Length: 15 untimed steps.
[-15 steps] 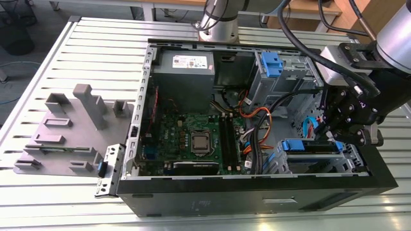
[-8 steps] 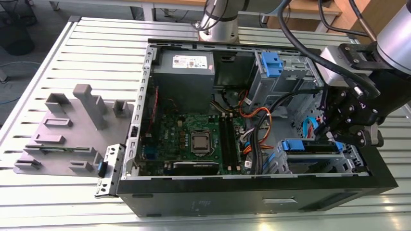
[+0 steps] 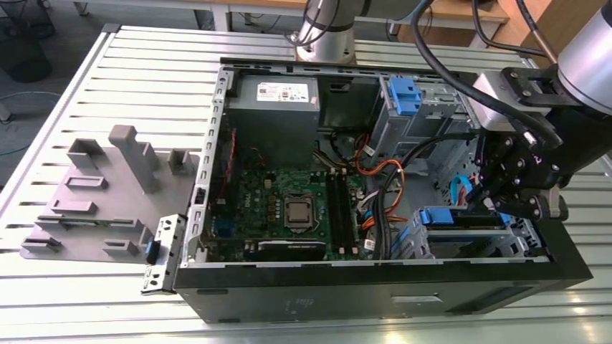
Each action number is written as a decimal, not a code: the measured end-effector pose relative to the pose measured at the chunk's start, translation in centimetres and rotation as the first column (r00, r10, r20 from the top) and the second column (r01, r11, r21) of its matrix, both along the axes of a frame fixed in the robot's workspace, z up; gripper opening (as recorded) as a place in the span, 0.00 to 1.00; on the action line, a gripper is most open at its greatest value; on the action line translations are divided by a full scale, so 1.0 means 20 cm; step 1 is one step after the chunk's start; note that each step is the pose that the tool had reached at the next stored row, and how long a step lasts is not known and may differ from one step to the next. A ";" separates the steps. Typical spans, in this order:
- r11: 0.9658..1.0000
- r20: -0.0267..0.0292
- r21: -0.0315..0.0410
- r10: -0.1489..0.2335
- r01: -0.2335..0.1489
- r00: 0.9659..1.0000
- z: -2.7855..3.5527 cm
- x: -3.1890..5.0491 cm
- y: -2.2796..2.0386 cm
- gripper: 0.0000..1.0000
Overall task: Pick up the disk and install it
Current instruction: 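Insert the first disk wire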
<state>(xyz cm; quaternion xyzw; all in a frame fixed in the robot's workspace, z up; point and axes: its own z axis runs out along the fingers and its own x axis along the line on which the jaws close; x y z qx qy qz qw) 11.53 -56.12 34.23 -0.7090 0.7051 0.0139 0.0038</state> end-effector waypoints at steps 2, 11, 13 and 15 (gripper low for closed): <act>1.000 0.000 0.000 0.000 0.000 1.000 -0.010 0.000 0.000 0.16; 1.000 0.000 0.000 0.000 0.000 1.000 -0.018 0.006 0.000 0.16; 1.000 0.000 0.000 0.000 0.000 1.000 -0.018 0.007 0.000 0.16; 1.000 0.000 0.000 0.000 0.000 1.000 -0.025 0.007 0.000 0.16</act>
